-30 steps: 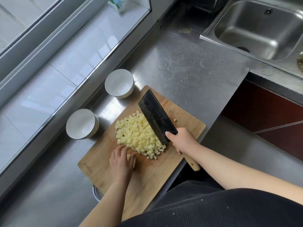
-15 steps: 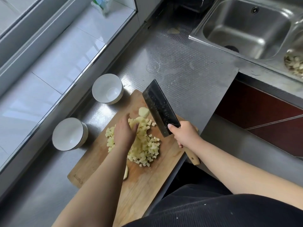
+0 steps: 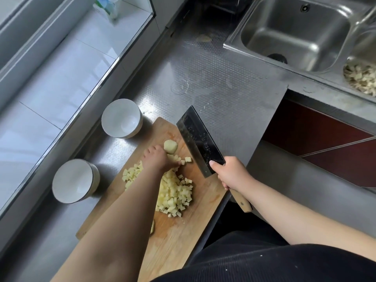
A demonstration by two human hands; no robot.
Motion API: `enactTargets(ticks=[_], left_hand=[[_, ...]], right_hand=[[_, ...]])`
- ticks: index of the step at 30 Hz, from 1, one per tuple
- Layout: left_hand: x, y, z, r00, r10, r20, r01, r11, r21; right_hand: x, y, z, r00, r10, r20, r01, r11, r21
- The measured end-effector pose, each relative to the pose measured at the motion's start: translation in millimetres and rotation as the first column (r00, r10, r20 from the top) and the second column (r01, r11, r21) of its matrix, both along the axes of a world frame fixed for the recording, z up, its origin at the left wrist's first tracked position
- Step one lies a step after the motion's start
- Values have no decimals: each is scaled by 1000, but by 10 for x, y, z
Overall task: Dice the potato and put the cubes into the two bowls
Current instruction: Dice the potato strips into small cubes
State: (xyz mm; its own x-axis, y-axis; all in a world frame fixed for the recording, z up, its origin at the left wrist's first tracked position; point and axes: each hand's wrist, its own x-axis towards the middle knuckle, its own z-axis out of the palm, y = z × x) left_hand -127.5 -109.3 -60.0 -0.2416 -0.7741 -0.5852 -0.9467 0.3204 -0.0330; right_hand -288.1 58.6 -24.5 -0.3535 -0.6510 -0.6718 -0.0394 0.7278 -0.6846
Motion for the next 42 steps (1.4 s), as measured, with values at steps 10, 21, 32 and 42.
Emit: enactTargets(ticks=[10,21,32,42], left_hand=[[135,-189,161,973,6,-231,43,978,205],[255,-143,283,853,131,-505,-96,991,95],[366,10,253,756,295,-585,-291,951,104],[502,259,318,599,331,-729,-486,874,-4]], right_hand=[[-49,-43,13,999,38,-14,-37,999,13],[7,-26,2,1000,6,19,-6,1000,5],[41,14,26,1000,-9,26,8,1000,19],[144,-29,99,998,59,17,-59,998,-6]])
